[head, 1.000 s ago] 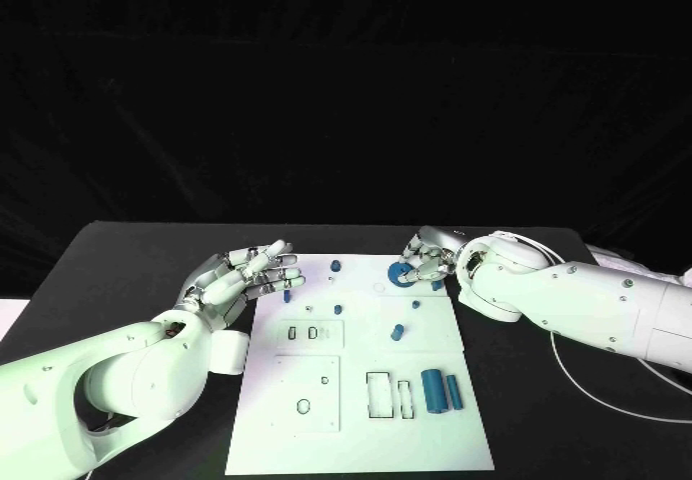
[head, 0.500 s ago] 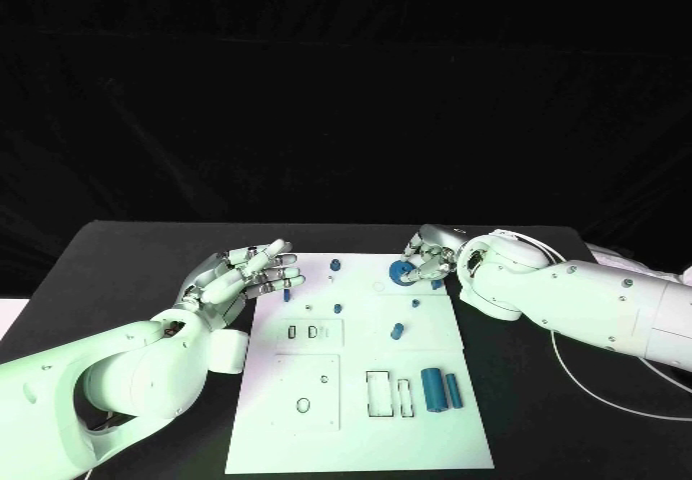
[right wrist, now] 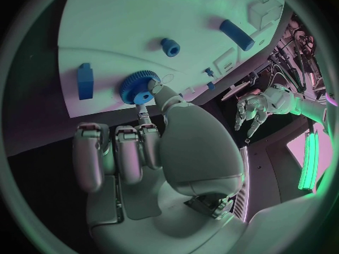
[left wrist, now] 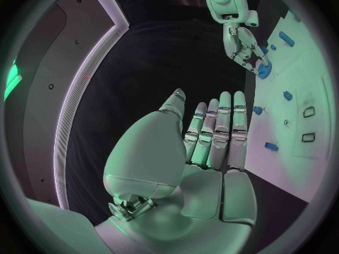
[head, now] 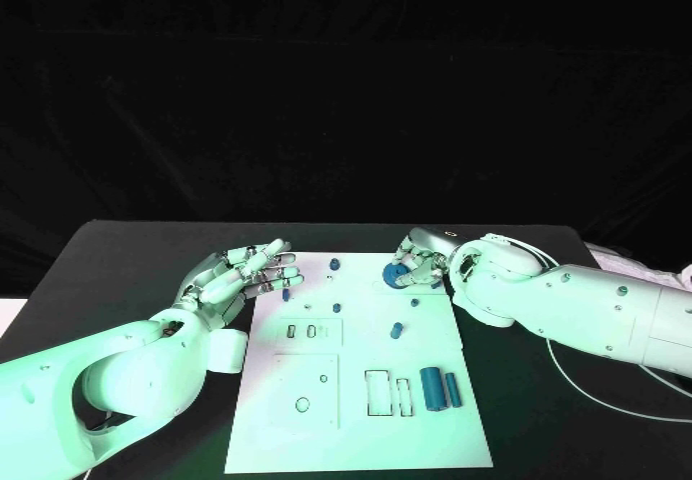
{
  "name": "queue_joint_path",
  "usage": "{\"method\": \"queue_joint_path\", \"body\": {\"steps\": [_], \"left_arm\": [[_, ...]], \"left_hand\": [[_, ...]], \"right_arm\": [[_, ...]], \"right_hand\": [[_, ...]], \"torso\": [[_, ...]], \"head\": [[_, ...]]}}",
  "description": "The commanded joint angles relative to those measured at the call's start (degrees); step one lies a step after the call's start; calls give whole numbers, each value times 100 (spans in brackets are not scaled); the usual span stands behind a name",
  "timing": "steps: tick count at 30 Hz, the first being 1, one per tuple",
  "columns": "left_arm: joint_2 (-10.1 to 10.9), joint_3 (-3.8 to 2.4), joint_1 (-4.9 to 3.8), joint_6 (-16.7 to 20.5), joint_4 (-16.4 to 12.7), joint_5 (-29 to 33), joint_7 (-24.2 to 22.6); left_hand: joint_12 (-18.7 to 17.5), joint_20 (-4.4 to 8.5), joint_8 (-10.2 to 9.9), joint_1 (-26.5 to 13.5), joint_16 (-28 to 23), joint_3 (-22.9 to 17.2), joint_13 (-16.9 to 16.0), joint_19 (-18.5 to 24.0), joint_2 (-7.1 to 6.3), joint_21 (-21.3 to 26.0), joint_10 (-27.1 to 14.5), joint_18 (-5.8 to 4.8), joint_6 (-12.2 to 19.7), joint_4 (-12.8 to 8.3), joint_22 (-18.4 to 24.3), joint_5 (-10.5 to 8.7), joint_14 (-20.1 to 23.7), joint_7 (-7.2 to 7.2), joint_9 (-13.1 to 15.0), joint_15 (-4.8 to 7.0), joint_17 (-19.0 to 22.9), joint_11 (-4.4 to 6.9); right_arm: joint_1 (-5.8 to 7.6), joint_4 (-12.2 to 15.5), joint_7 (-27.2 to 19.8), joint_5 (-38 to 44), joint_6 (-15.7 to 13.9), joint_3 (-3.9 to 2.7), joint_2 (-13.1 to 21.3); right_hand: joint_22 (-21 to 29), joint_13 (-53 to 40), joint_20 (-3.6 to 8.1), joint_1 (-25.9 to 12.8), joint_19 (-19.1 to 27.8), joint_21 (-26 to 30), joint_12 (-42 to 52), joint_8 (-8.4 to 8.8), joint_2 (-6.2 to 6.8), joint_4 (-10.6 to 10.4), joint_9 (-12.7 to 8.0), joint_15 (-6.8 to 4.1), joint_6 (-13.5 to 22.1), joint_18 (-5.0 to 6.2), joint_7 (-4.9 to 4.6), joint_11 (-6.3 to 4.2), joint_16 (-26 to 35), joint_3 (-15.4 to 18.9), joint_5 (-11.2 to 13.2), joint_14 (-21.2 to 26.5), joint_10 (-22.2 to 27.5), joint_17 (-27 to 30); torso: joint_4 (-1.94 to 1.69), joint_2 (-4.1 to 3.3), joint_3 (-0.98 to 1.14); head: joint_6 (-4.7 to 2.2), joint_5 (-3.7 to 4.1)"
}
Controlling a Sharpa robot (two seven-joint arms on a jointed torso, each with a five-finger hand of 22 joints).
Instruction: Assemble the parts on the task board
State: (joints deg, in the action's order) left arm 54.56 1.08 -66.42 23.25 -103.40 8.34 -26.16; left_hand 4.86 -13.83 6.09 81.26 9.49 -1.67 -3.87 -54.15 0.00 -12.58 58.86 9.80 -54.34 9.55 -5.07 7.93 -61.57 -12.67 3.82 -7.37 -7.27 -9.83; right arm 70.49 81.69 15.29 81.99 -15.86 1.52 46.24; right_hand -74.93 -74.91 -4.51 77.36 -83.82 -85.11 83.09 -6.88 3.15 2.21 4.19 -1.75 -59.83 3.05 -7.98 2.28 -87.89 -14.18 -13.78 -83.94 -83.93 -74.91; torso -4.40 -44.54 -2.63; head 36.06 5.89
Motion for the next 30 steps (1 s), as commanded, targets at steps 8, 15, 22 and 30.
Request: {"method": "queue_joint_path", "body": {"steps": [8,15,22,30], "left_arm": [[-12,-5,-7,-127,-10,7,-17],[-26,-5,-7,-141,-11,8,-6],[-28,-5,-7,-147,-20,9,11],[-33,-5,-7,-149,-16,9,15]], "left_hand": [[-24,6,-38,3,-30,-9,7,-43,48,-4,34,73,-21,-37,5,-31,-30,-20,-7,-10,-7,-16],[-24,6,-38,3,-30,-9,7,-43,48,-4,34,73,-21,-37,5,-31,-30,-20,-7,-10,-7,-16],[-24,6,-38,3,-30,-9,7,-43,48,-4,34,73,-21,-37,5,-31,-30,-20,-7,-10,-7,-16],[-24,6,-38,3,-30,-9,7,-43,48,-4,34,73,-21,-37,5,-31,-30,-20,-7,-10,-7,-16]], "right_arm": [[2,371,-51,311,-616,13,-157],[11,410,5,492,-736,10,-478],[-7,190,-27,470,-658,11,-899],[-96,-81,-13,451,-565,17,-1264]], "right_hand": [[-517,-908,72,-218,-179,-70,0,-107,-127,-82,77,-56,-232,-100,138,-55,-31,-125,-203,-520,-193,-1068],[-537,-903,75,-275,-188,-80,-15,-83,-105,-101,65,-55,-201,-104,129,-50,-32,-148,-217,-521,-188,-1070],[-555,-901,75,-298,-195,-88,-20,-74,-102,-110,60,-53,-190,-108,126,-47,-32,-159,-213,-521,-187,-1069],[-557,-895,74,-319,-196,-88,-31,-64,-93,-116,54,-51,-178,-108,122,-43,-26,-168,-200,-518,-181,-1057]], "torso": [[-7,2,-1],[-19,3,-7],[-8,-5,-2],[-15,-2,-1]], "head": [[-20,-41],[-28,-59],[-55,-70],[-22,-89]]}}
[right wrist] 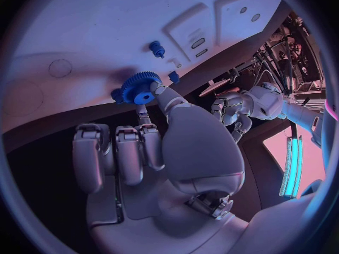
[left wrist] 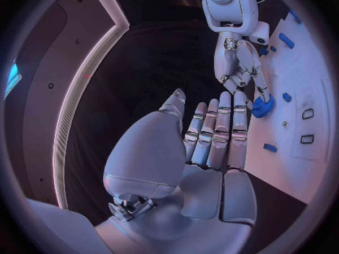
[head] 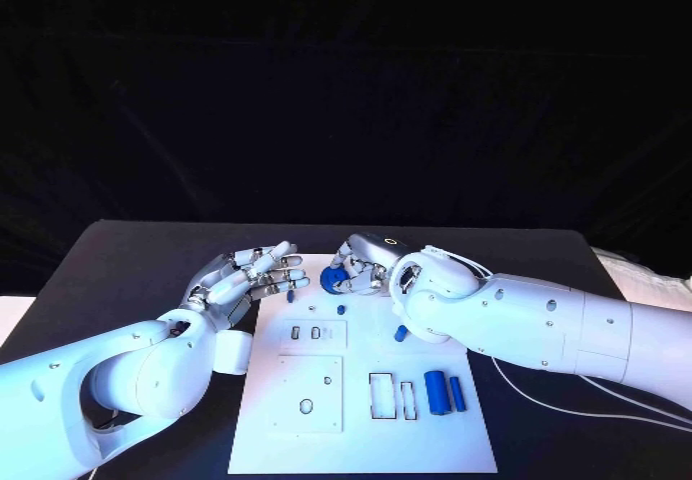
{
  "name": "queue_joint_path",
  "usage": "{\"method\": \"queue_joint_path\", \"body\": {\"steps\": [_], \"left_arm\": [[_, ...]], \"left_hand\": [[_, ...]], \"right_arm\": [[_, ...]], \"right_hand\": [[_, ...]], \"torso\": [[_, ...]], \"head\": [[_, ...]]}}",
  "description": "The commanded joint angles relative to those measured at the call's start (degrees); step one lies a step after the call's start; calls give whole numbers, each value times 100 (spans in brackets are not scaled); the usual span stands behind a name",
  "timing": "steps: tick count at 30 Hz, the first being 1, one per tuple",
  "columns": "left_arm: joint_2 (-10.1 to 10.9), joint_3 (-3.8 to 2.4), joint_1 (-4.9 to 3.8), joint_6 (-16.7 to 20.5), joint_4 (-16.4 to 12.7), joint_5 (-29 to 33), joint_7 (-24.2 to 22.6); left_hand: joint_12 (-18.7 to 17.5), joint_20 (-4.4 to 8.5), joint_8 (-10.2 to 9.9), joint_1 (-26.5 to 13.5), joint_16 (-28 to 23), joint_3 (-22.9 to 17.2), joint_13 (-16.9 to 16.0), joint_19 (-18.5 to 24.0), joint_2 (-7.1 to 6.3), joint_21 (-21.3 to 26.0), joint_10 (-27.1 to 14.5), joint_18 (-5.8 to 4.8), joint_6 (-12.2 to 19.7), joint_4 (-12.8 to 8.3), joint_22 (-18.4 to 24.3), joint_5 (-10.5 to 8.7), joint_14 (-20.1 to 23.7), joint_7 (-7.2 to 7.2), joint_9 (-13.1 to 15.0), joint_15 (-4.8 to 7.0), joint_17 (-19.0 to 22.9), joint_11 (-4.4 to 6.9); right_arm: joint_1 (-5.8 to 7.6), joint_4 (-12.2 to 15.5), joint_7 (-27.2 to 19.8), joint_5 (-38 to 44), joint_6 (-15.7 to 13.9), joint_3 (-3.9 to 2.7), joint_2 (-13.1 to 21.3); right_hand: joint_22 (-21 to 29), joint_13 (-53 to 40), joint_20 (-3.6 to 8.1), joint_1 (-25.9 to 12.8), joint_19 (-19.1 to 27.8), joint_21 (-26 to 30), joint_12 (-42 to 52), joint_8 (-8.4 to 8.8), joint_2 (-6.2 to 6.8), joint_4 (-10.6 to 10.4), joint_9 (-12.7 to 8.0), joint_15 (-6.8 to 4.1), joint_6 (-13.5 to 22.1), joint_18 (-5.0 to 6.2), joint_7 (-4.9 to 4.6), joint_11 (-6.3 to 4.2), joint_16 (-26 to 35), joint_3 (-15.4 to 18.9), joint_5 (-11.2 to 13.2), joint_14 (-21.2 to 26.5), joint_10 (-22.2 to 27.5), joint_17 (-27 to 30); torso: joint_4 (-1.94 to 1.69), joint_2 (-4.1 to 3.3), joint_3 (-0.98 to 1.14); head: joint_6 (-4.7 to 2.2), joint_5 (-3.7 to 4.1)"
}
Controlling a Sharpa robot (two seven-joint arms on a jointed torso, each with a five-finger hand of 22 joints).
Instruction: Assemble the parts on the task board
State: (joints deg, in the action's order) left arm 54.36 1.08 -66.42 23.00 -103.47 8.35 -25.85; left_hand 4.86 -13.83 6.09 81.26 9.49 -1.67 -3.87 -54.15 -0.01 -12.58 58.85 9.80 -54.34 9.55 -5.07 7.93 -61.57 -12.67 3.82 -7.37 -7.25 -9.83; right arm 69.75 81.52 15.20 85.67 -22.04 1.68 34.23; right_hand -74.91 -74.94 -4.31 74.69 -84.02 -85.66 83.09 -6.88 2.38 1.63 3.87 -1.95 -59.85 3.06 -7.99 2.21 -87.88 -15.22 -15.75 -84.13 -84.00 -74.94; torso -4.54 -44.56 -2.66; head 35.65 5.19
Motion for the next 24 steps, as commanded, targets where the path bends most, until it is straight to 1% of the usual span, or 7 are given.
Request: {"method": "queue_joint_path", "body": {"steps": [1,2,7,11,13,17,24], "left_arm": [[-13,-5,-7,-125,-8,8,-17],[-15,-5,-7,-125,-6,8,-16],[-20,-5,-7,-126,-2,8,-15],[-21,-5,-7,-126,1,8,-14],[-22,-5,-7,-127,2,8,-13],[-23,-5,-7,-129,4,8,-9],[-18,-4,-7,-131,6,8,-3]], "left_hand": [[-24,6,-38,3,-30,-9,7,-43,48,-4,34,73,-21,-38,6,-31,-30,-20,-7,-10,-8,-16],[-24,6,-38,3,-30,-9,7,-43,48,-4,34,73,-21,-38,6,-31,-30,-20,-7,-10,-8,-16],[-24,6,-38,3,-30,-9,7,-43,48,-4,34,73,-21,-38,6,-31,-30,-20,-7,-10,-8,-16],[-32,7,-44,8,-36,-9,7,-47,62,-1,35,73,-21,-47,9,-39,-32,-20,-7,-9,-12,-16],[-34,7,-46,10,-37,-10,7,-48,66,0,36,73,-21,-50,10,-42,-33,-20,-7,-9,-14,-16],[-34,7,-46,10,-37,-10,7,-48,66,0,36,73,-21,-50,10,-42,-33,-20,-7,-9,-14,-16],[-34,7,-46,10,-37,-10,7,-48,66,0,36,73,-21,-50,10,-42,-33,-20,-7,-9,-14,-16]], "right_arm": [[-31,-93,3,85,71,1,-95],[-39,-121,11,86,89,2,-121],[-64,-243,55,100,164,4,-202],[-72,-321,83,129,168,5,-234],[-74,-351,80,138,149,6,-248],[-75,-382,106,151,133,6,-257],[-75,-410,114,143,239,6,-253]], "right_hand": [[-559,-891,53,-53,-176,-34,-32,-64,-15,-58,85,-31,-175,-109,122,-36,-27,-65,-2,-498,-174,-1053],[-562,-886,52,-66,-177,-35,-40,-56,-5,-60,81,-29,-165,-110,118,-34,-26,-69,8,-498,-169,-1051],[-565,-870,48,-98,-177,-37,-66,-35,20,-66,69,-22,-137,-110,107,-24,-26,-81,47,-498,-156,-1051],[-576,-819,37,-137,-180,-41,-137,18,54,-73,42,-6,-54,-113,77,-2,-25,-97,85,-497,-115,-1051],[-592,-764,8,-180,-185,-47,-217,146,111,-79,-10,37,159,-117,4,56,-28,-107,125,-498,-68,-1058],[-616,-597,-62,-228,-192,-57,-446,321,202,-83,-29,115,457,-122,-89,143,-42,-93,271,-504,72,-1091],[-642,-425,-155,-341,-195,-68,-691,351,348,-146,-29,201,959,-125,-176,232,-59,88,370,-511,227,-1133]], "torso": [[-4,-1,0],[-1,0,6],[8,-2,-1],[21,-6,5],[21,-3,8],[14,-2,9],[15,-2,9]], "head": [[25,-16],[28,-21],[34,-37],[37,-40],[42,-44],[37,-31],[41,-32]]}}
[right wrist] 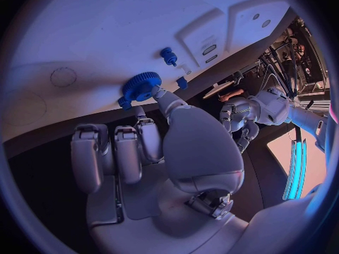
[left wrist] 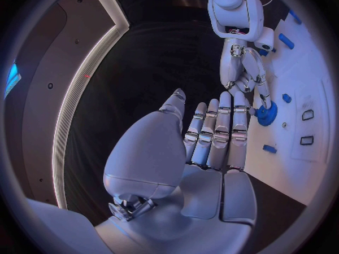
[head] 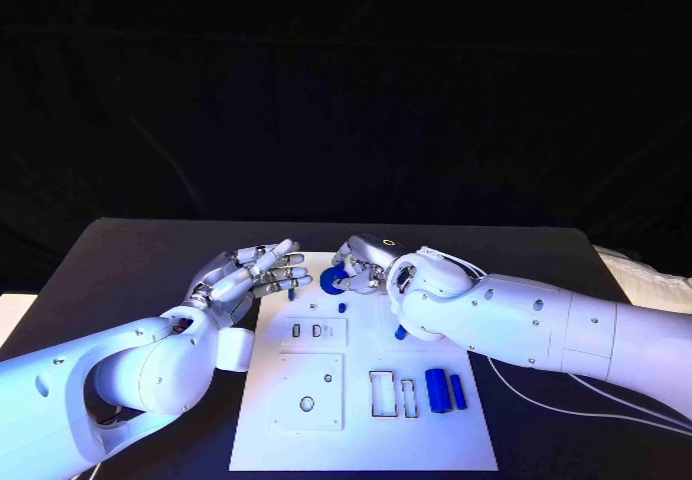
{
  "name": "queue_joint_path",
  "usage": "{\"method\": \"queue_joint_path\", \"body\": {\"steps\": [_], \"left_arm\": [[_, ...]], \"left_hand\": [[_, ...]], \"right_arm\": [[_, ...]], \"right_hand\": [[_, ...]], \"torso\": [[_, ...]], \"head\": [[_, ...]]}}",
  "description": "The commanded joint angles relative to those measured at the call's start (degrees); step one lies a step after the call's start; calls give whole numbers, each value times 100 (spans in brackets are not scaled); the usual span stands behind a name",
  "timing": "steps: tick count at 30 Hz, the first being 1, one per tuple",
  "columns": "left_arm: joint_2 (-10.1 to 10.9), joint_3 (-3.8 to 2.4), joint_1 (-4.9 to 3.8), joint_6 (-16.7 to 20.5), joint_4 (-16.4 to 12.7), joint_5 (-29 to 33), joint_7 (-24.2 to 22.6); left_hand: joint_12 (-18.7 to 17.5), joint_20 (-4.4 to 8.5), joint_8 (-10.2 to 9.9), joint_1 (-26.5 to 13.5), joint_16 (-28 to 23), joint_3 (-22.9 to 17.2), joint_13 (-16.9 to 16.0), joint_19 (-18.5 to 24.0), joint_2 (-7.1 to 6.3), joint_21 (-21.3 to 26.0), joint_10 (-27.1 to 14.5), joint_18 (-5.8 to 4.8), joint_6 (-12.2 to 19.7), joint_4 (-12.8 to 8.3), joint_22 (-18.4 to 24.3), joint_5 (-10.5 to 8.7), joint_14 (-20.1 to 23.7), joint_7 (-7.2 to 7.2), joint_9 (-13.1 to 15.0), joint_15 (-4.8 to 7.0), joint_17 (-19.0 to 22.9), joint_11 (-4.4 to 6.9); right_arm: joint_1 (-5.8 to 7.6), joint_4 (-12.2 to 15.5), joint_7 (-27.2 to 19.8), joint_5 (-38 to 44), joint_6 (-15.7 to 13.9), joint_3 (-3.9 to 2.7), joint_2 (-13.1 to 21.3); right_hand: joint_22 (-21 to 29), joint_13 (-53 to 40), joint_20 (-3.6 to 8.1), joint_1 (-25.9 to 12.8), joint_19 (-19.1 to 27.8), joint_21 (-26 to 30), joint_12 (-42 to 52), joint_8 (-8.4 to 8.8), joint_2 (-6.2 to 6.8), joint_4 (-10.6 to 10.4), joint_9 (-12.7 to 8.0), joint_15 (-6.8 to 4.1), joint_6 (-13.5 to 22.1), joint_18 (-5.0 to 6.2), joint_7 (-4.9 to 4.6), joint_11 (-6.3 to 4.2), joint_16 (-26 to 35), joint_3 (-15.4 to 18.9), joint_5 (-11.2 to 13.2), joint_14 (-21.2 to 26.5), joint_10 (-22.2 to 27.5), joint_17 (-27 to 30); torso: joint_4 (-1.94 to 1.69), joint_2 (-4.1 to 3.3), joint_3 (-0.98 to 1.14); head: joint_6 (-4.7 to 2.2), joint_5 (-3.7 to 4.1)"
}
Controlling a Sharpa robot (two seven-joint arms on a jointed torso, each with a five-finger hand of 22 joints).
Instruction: Assemble the parts on the task board
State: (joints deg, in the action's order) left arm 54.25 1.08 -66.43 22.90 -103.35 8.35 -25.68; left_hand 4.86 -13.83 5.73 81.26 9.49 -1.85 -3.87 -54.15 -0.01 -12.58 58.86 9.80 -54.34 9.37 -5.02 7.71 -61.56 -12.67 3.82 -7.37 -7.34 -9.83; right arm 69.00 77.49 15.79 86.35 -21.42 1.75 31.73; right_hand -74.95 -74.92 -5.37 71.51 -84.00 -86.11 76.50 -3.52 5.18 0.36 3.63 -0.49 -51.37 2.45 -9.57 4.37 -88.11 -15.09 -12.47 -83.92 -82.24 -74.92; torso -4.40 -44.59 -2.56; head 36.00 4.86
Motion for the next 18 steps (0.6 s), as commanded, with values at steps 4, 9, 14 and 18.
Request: {"method": "queue_joint_path", "body": {"steps": [4,9,14,18], "left_arm": [[-5,-4,-7,-120,-8,7,-17],[-3,-4,-7,-119,-8,7,-15],[-1,-4,-7,-119,-2,7,-12],[3,-4,-7,-124,6,7,-11]], "left_hand": [[-34,8,-11,10,-37,8,7,-48,66,0,36,73,-21,-32,5,-20,-33,-20,-7,-9,-6,-16],[-39,8,-15,11,-41,11,8,-49,69,2,34,72,-19,-37,7,-23,-33,-21,-8,-9,-8,-17],[-43,8,-19,11,-43,13,9,-49,70,3,31,72,-16,-40,8,-24,-34,-22,-8,-9,-9,-19],[-43,8,-19,11,-43,13,9,-49,70,3,31,72,-16,-40,8,-24,-34,-22,-8,-9,-9,-19]], "right_arm": [[0,-8,37,42,270,-1,-1],[0,17,19,-48,313,-1,29],[0,101,-55,-184,131,-1,139],[5,327,-311,-412,-262,-4,395]], "right_hand": [[-645,-404,-76,-128,-196,-25,-68,9,131,-115,0,77,238,-64,-35,38,-41,231,48,-533,75,-1145],[-645,-444,-81,-198,-193,-26,-20,-55,79,-240,41,70,-45,-62,-6,19,-40,352,34,-532,41,-1144],[-665,-501,-68,-264,-201,-35,49,-71,-12,-354,48,53,-147,-66,17,-1,-41,416,-50,-532,-5,-1145],[-716,-617,-52,-222,-227,-59,198,-78,-70,-373,50,36,-221,-76,37,-21,-48,424,-208,-536,-100,-1160]], "torso": [[8,-1,-1],[2,1,0],[-3,1,5],[8,4,10]], "head": [[5,4],[4,11],[7,5],[3,9]]}}
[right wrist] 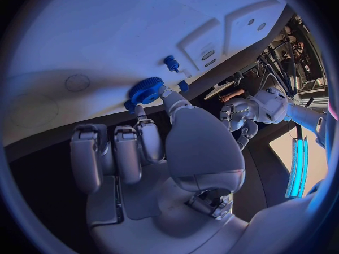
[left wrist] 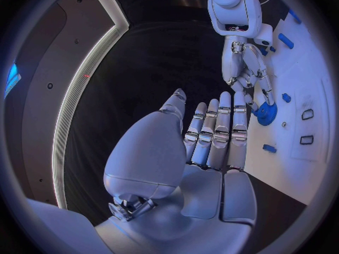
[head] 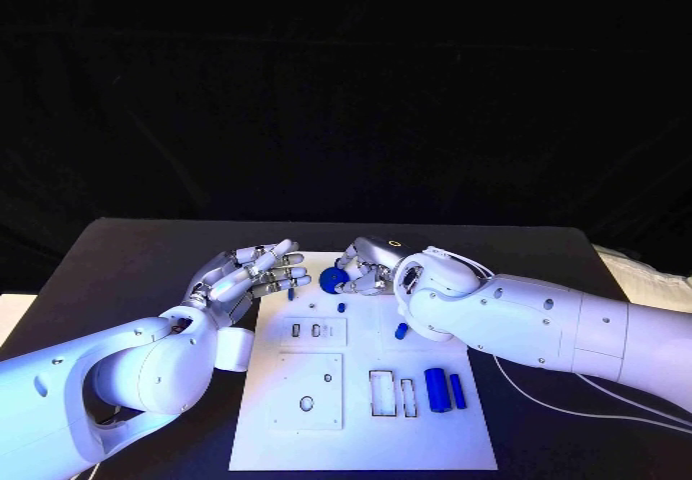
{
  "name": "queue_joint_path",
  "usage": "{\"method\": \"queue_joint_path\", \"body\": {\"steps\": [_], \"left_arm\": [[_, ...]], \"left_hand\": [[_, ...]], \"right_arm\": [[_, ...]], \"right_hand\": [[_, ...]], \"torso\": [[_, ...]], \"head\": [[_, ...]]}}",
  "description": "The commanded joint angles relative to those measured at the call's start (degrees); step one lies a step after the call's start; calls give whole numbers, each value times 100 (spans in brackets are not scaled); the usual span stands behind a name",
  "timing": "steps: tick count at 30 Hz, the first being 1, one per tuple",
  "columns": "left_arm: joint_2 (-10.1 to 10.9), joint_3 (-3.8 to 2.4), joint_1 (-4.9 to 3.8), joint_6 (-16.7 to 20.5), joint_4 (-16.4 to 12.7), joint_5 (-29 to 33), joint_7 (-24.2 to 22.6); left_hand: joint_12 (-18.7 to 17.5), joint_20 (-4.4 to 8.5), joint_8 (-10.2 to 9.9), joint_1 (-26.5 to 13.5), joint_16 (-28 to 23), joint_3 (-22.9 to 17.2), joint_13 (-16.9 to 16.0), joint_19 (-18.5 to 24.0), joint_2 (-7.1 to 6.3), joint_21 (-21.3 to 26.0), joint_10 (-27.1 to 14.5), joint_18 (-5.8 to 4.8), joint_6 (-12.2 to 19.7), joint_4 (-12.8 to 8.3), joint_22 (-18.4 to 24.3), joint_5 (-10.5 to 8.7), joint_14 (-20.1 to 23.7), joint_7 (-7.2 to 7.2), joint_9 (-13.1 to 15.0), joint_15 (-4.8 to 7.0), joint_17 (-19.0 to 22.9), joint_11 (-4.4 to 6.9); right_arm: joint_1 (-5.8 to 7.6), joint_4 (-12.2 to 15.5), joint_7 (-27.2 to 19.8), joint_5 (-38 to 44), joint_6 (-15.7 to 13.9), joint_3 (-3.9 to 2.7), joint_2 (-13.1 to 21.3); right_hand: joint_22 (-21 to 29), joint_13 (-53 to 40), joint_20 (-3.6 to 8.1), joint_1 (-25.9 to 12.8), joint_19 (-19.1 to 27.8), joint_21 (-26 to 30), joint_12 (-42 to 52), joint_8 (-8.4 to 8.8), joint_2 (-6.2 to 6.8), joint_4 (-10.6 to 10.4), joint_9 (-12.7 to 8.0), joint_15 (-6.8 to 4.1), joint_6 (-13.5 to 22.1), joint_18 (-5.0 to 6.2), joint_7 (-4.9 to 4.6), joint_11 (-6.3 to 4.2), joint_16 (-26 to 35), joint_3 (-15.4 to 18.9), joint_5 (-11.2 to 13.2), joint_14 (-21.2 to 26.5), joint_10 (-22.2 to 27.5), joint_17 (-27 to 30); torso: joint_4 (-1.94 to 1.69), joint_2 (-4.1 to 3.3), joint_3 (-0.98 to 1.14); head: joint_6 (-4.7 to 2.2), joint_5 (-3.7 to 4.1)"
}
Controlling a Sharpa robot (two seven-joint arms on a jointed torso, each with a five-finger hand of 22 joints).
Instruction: Assemble the parts on the task board
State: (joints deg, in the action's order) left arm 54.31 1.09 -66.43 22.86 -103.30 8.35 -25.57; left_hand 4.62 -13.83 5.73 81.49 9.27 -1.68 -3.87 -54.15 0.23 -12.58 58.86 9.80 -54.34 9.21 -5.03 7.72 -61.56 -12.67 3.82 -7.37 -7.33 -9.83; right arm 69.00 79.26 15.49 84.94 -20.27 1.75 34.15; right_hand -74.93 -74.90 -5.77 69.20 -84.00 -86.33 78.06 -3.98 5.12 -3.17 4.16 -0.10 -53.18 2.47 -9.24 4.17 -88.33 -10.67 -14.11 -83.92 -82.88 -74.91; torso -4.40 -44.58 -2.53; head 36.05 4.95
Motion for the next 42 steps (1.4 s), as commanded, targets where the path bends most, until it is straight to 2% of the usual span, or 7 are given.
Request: {"method": "queue_joint_path", "body": {"steps": [1,4,10,14,17,19,42], "left_arm": [[-1,-5,-7,-121,4,7,-22],[13,-4,-7,-121,17,7,-25],[27,-4,-7,-125,38,8,-28],[17,-4,-7,-135,57,8,-26],[2,-3,-7,-144,70,8,-25],[-13,-3,-6,-151,79,8,-23],[-87,-2,-4,-181,193,8,-17]], "left_hand": [[-19,8,-19,-13,-20,-4,9,-49,47,3,31,72,-16,-24,9,-24,-34,-22,-8,-9,-9,-19],[-19,8,-19,-13,-20,-4,9,-49,47,3,31,72,-16,-24,9,-24,-34,-22,-8,-9,-9,-19],[-24,8,-23,-13,-23,-1,10,-50,48,4,26,72,-12,-27,10,-25,-34,-24,-9,-10,-11,-20],[-24,8,-23,-13,-23,-1,10,-50,48,4,26,72,-12,-27,10,-25,-34,-24,-9,-10,-11,-20],[-26,8,-25,-12,-24,0,10,-50,49,5,26,71,-12,-30,11,-25,-34,-23,-9,-10,-12,-20],[-26,8,-25,-12,-24,0,10,-50,49,5,26,71,-12,-30,11,-25,-34,-23,-9,-10,-12,-20],[-26,8,-25,-12,-24,0,10,-50,49,5,26,71,-12,-30,11,-25,-34,-23,-9,-10,-12,-20]], "right_arm": [[11,214,-359,-341,-455,-6,231],[72,474,-813,-737,-648,-12,605],[215,825,-1866,-1668,-503,-18,1442],[250,826,-2121,-1892,-298,-17,1860],[251,748,-2253,-1964,-162,-16,2095],[236,676,-2319,-1988,-114,-15,2212],[-121,164,-2461,-2008,138,-7,2455]], "right_hand": [[-719,-625,-9,40,-228,-38,49,-24,-76,-8,-6,-6,-37,-79,4,-3,-24,-26,-54,-535,-40,-1154],[-726,-619,-5,136,-230,-41,37,-2,-94,43,-14,-8,-25,-81,0,-2,-14,-52,-64,-530,-30,-1130],[-738,-596,-6,405,-231,-45,-10,15,-133,215,-22,-4,-34,-83,-11,3,-18,-146,-97,-532,7,-1144],[-747,-583,-7,470,-234,-49,-33,10,-93,278,-20,-5,-55,-85,-9,1,-20,-147,-96,-533,22,-1151],[-745,-576,-7,519,-232,-48,-46,6,-69,323,-19,-6,-75,-85,-6,-2,-24,-150,-93,-535,30,-1160],[-743,-572,-6,545,-230,-46,-52,7,-56,347,-19,-7,-82,-84,-5,-3,-26,-151,-91,-536,34,-1166],[-745,-574,-5,593,-229,-47,-55,16,7,409,-24,-7,-82,-84,-5,-2,-28,-128,-71,-537,32,-1172]], "torso": [[11,3,5],[30,6,5],[96,14,21],[148,19,48],[166,10,70],[153,8,64],[138,23,44]], "head": [[-8,4],[-21,15],[-55,22],[-69,12],[-87,37],[-92,67],[-31,114]]}}
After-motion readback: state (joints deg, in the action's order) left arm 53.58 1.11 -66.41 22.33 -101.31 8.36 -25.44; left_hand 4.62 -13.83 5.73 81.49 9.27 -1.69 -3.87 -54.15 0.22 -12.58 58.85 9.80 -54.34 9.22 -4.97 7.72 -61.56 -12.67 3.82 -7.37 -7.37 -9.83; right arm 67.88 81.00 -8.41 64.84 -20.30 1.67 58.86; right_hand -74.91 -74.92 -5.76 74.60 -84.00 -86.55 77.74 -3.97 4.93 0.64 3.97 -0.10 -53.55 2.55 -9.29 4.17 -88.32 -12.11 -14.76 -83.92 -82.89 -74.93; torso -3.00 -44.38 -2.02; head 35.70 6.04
